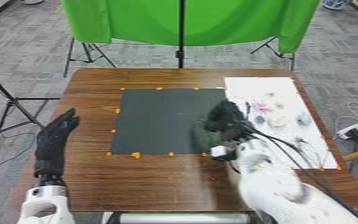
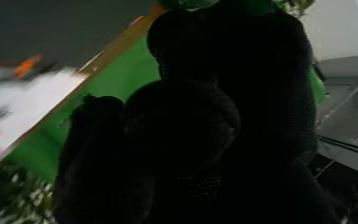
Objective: Arrange flowers
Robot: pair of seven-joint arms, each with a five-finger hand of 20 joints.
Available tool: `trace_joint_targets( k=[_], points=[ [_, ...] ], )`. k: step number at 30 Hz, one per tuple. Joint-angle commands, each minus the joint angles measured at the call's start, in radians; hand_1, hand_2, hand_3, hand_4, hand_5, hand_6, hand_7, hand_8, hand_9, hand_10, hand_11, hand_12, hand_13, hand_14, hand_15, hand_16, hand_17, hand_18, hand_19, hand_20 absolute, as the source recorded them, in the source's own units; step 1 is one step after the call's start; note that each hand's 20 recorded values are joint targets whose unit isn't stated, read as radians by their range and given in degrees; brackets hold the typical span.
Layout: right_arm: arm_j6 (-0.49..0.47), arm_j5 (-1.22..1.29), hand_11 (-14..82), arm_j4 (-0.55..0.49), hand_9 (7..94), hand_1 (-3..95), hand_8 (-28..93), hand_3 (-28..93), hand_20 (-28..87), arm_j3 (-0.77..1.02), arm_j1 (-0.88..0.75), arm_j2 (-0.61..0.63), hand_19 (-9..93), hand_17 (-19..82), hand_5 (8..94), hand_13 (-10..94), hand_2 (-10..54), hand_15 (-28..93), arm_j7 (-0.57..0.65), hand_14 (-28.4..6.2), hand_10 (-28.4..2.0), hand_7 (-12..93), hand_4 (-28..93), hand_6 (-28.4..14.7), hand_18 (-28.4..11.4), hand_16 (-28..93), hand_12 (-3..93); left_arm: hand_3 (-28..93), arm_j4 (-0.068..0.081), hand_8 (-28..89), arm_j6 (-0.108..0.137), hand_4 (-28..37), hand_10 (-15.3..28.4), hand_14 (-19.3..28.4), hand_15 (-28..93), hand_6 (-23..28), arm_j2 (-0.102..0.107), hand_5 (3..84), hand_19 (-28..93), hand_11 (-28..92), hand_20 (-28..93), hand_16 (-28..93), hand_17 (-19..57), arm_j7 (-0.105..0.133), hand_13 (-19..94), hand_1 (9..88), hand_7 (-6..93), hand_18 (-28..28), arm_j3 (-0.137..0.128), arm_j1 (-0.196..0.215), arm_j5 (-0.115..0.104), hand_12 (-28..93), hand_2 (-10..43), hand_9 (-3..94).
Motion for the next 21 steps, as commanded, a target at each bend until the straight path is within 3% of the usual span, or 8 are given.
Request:
trace_joint_targets(
  k=[1,14,19,21],
  points=[
    [-0.021,0.036,28.9,0.122,90.6,93.6,24,-28,45,-0.201,0.347,-0.196,86,76,81.7,94,-9.5,58,-0.025,-0.3,-9.7,25,54,-4.0,-3.1,23,41.6,65,0.03,-6,-0.01,-22.5,12.1,14.7,17,1.9,0.0,44.6,4,14,20,4,1.9,-0.009,30,26.5,11.6,12.7,0.008,-0.009,-0.004,15,-5.1,42.9],
    [-0.058,0.078,24.8,0.331,91.2,92.4,21,-28,44,-0.412,0.472,-0.337,84,76,81.1,94,-9.5,55,0.028,-1.1,-10.3,26,54,-4.1,-2.0,23,41.8,66,0.03,-6,-0.056,-22.4,12.0,15.3,18,2.2,0.009,45.1,5,15,20,5,1.4,-0.015,31,26.4,12.6,13.1,0.047,-0.038,0.008,16,-5.5,43.0],
    [-0.095,0.096,24.4,0.35,90.8,90.1,21,-28,43,-0.416,0.458,-0.344,82,76,81.1,94,-9.5,53,0.026,-1.7,-11.6,25,42,-4.2,-2.0,23,39.5,65,0.028,-5,-0.077,-21.4,11.7,15.4,19,2.3,0.008,44.1,5,15,21,5,1.2,-0.01,31,27.5,12.5,13.3,0.045,-0.036,0.007,16,-6.5,42.0],
    [-0.095,0.094,26.8,0.35,89.9,88.9,21,-28,43,-0.421,0.456,-0.343,82,76,81.0,94,-9.5,53,0.025,-1.8,-12.3,24,38,-4.4,-2.0,23,36.6,65,0.032,-5,-0.096,-21.0,11.6,15.4,19,2.5,0.008,43.3,6,15,21,5,1.1,-0.001,31,27.6,12.1,13.4,0.04,-0.034,-0.003,16,-6.9,41.6]
  ],
)
